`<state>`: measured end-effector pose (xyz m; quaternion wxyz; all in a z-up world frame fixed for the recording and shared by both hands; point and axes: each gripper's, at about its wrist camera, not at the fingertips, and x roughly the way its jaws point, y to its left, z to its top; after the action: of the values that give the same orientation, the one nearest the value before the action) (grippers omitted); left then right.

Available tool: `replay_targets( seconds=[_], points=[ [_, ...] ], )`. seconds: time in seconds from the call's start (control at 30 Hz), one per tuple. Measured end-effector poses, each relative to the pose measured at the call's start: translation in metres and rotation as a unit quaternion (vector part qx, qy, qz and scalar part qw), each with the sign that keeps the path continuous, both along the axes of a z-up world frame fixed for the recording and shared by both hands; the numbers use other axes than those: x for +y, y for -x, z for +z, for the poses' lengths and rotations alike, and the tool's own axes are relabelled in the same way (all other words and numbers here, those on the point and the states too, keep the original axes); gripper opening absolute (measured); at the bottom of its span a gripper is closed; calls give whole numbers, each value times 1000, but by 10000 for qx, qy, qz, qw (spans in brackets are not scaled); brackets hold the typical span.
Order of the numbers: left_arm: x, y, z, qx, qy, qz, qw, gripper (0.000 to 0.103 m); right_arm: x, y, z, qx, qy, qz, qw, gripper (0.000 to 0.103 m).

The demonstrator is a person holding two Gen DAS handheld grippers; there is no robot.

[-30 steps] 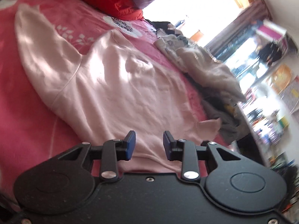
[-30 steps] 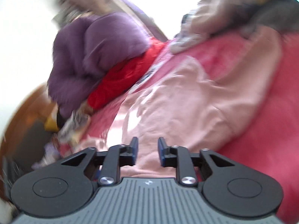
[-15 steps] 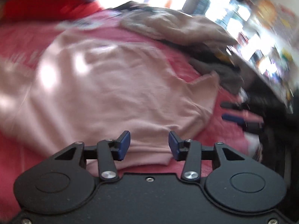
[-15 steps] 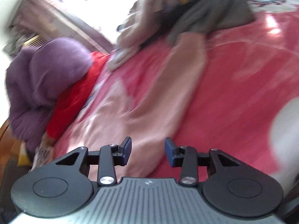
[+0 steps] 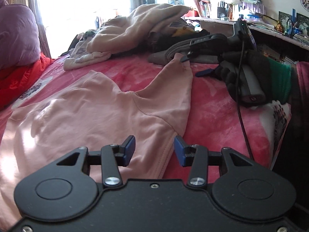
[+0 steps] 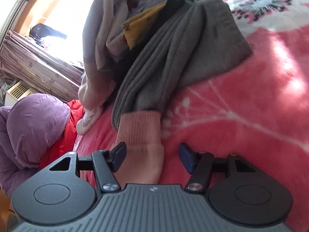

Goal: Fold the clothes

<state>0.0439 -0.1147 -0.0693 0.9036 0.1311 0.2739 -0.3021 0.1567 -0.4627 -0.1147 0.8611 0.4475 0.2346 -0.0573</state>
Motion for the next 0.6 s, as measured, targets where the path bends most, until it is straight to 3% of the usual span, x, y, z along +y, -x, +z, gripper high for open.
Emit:
replay_targets(
  seconds=[0.13, 0.23, 0.3, 0.33, 0.5, 0.53, 0.6],
  points=[
    [6, -7, -4, 234, 156, 113, 9995, 43, -18, -9, -9, -146, -358, -126, 9992, 60],
    [8, -13, -5, 355, 269, 159, 9989, 43, -15, -14, -8, -177, -111, 58, 9998, 59],
    [8, -15, -6, 391, 309, 183, 9986, 43, -12, -17, -8, -192, 22, 218, 9996, 39],
    [8, -16, -7, 414, 317, 195, 9984, 43, -13, -17, -9, -212, -31, 275, 9994, 6],
    [11, -19, -9, 541, 349, 271, 9976, 43, -18, -4, 10, -274, 36, 192, 9994, 6],
    [11, -19, -10, 556, 344, 281, 9975, 43, -18, -4, 14, -180, 141, 206, 9995, 6],
    [12, -19, -12, 587, 335, 298, 9973, 43, -18, -9, 17, 419, 534, 235, 9974, 6]
  ],
)
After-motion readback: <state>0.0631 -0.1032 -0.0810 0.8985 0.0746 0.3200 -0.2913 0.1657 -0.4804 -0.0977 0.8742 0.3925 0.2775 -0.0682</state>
